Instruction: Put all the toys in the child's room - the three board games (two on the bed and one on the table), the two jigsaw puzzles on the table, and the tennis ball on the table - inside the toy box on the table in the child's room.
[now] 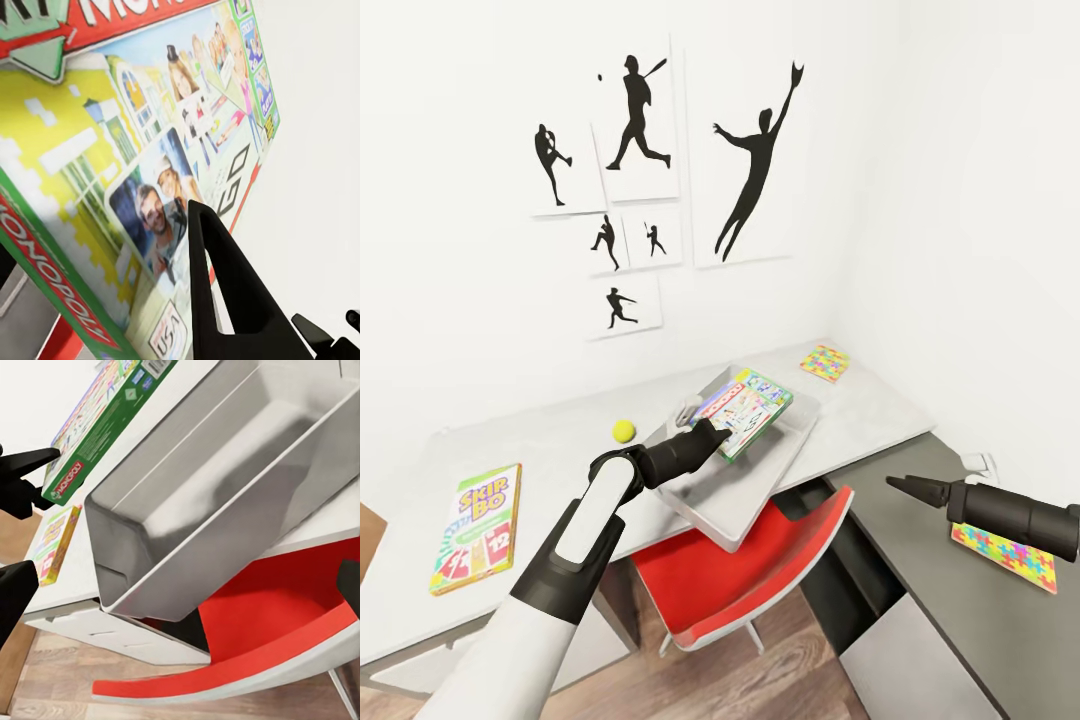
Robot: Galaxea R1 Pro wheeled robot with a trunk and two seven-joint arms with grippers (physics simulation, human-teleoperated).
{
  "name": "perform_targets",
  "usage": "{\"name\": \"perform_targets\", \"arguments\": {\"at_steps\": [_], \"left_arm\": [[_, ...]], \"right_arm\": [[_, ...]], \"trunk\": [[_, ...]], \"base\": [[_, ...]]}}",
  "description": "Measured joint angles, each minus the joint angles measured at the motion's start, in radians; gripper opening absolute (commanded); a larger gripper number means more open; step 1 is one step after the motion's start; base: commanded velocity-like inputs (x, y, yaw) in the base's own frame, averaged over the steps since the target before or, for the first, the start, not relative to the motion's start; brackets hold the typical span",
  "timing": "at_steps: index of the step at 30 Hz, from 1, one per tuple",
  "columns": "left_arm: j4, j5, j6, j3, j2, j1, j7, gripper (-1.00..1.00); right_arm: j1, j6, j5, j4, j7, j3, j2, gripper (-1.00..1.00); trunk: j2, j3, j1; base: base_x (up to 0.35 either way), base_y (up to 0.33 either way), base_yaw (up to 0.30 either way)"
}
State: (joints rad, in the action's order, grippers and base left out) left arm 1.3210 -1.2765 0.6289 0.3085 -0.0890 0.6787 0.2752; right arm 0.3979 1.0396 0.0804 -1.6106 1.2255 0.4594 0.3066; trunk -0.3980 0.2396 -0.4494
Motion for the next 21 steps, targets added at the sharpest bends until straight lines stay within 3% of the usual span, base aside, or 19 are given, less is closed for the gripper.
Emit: {"name": "perform_targets", "arguments": {"at_steps": [8, 14, 21], "left_arm": [[0.0, 0.0, 0.0, 0.0, 0.0, 0.0, 0.0, -1.0], [0.0, 0.0, 0.0, 0.0, 0.0, -0.001, 0.0, -1.0], [0.001, 0.0, 0.0, 0.0, 0.0, -0.001, 0.0, -1.0]], "right_arm": [[0.0, 0.0, 0.0, 0.0, 0.0, 0.0, 0.0, 1.0], [0.0, 0.0, -0.001, 0.0, 0.0, -0.003, 0.0, 1.0], [0.0, 0.0, 0.0, 0.0, 0.0, -0.004, 0.0, 1.0]], "trunk": [[0.0, 0.0, 0.0], [0.0, 0.0, 0.0], [0.0, 0.0, 0.0]], "base": [[0.002, 0.004, -0.098], [0.002, 0.009, -0.234], [0.051, 0.159, -0.276]]}}
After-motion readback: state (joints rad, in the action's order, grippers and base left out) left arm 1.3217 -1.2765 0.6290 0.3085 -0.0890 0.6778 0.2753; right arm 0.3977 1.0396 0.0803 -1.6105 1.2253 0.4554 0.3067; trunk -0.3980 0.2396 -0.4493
